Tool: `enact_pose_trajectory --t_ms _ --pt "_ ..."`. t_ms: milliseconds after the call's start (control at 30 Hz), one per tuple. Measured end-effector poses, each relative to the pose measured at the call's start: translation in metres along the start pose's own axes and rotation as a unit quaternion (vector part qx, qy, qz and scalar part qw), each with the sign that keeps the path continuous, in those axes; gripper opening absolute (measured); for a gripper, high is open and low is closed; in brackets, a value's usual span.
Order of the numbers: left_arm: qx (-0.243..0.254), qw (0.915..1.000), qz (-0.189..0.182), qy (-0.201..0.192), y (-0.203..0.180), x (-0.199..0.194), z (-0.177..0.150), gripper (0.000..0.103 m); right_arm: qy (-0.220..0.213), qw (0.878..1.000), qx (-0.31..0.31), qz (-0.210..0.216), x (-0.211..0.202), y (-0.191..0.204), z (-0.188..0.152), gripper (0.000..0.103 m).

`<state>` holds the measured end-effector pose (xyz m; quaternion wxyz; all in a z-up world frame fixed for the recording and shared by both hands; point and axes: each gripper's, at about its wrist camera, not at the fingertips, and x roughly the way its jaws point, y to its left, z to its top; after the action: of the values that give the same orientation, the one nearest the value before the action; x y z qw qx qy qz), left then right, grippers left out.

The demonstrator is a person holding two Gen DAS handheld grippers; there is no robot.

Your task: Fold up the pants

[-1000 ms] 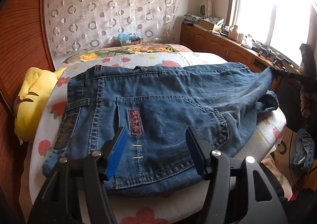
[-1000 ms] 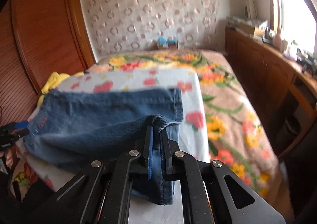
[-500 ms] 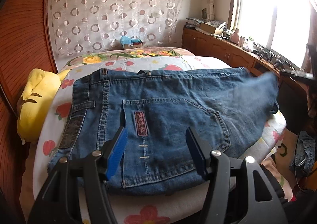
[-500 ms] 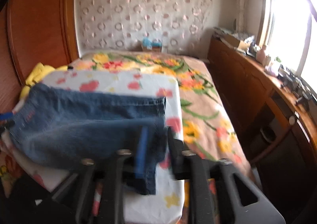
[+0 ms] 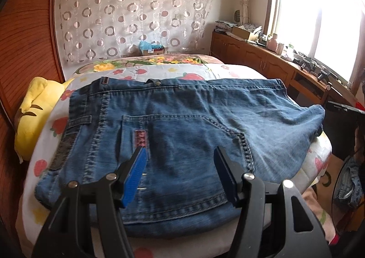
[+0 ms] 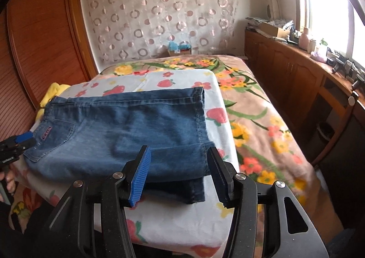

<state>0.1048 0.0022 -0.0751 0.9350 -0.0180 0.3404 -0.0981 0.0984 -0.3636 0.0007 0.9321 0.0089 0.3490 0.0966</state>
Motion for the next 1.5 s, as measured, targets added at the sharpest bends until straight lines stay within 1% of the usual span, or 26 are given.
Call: enact_pose_trajectory --t_ms 33,133,167,367,533,567,800,1033,1167,1333,1500 --pt "-0.002 1.0 0.002 -0.001 -0.002 0.002 0.0 0.06 0.0 1.0 0.001 0.002 -0.001 0.0 -0.002 0.054" --pt "-0.001 0.9999 0.014 -0.007 -0.007 0.006 0.001 0.06 0.0 1.0 0.004 0.001 -0.001 0.0 -0.005 0.064" --pt "0.0 0.9999 0.016 -0.007 -0.008 0.008 0.001 0.06 -0.001 1.0 0.007 0.0 -0.001 -0.001 -0.007 0.065" --pt "0.001 0.9998 0.018 0.009 -0.013 0.022 0.0 0.06 0.007 1.0 0.023 -0.004 0.004 -0.008 -0.015 0.065" --pt "0.004 0.9987 0.019 0.047 -0.016 0.042 -0.011 0.06 0.013 1.0 0.027 -0.006 0.007 -0.012 -0.019 0.065" --pt "0.003 0.9986 0.019 0.05 -0.017 0.045 -0.013 0.06 0.014 1.0 0.028 -0.005 0.007 -0.013 -0.02 0.065" --pt "0.005 0.9988 0.028 0.041 -0.019 0.047 -0.017 0.06 0.02 0.999 0.028 0.0 0.012 -0.012 -0.024 0.065" --pt "0.019 0.9983 0.043 0.035 -0.025 0.049 -0.019 0.06 0.021 0.999 0.033 -0.003 0.014 -0.011 -0.024 0.065" --pt "0.016 0.9984 0.042 0.035 -0.024 0.048 -0.019 0.06 0.019 0.999 0.043 -0.004 0.016 -0.012 -0.022 0.065" --pt "0.02 0.9977 0.045 0.047 -0.026 0.048 -0.015 0.06 0.021 0.997 0.069 0.009 0.018 -0.02 -0.017 0.065" --pt "0.017 0.9982 0.033 0.047 -0.029 0.042 -0.011 0.06 0.025 0.995 0.091 0.019 0.022 -0.024 -0.014 0.065"
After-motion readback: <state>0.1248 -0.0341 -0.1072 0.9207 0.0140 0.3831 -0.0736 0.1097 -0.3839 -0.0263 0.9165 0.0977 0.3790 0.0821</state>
